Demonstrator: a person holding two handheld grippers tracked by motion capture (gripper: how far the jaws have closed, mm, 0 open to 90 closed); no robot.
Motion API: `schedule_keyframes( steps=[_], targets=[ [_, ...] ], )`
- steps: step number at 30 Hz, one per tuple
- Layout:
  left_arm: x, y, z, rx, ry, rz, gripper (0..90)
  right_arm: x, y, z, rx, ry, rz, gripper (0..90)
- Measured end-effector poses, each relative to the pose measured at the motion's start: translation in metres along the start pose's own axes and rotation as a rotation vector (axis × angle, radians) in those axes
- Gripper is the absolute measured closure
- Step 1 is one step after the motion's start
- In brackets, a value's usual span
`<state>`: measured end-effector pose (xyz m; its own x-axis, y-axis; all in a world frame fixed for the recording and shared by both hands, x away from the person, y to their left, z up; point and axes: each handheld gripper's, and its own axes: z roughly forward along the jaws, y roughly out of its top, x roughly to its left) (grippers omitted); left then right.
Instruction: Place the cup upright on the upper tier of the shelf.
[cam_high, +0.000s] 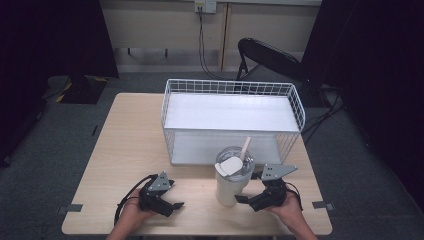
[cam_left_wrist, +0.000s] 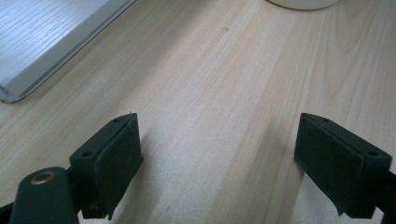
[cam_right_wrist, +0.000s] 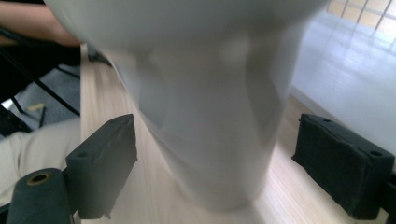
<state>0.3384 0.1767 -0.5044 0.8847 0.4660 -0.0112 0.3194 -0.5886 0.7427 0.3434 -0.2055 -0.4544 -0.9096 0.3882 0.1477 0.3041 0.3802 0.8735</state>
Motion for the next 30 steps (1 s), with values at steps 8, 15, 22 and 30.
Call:
schedule_keyframes(
  steps=[8, 15, 22, 30],
  targets=[
    [0.0, 0.0, 0.0, -0.003, 0.003, -0.002, 14.4, 0.0, 0.005, 0.006, -0.055, 0.022, 0.005, 11.4],
    [0.0, 0.0, 0.0, -0.002, 0.005, -0.003, 14.5, 0.004, 0.008, 0.012, -0.066, -0.008, -0.008, 9.5],
    [0.0, 0.0, 0.0, 0.0, 0.005, 0.0, 14.5, 0.007, 0.008, 0.016, -0.089, -0.034, -0.018, 8.7],
    [0.0, 0.0, 0.0, -0.003, 0.008, -0.009, 14.5, 0.01, 0.009, 0.021, -0.098, -0.06, -0.019, 8.0]
  ],
)
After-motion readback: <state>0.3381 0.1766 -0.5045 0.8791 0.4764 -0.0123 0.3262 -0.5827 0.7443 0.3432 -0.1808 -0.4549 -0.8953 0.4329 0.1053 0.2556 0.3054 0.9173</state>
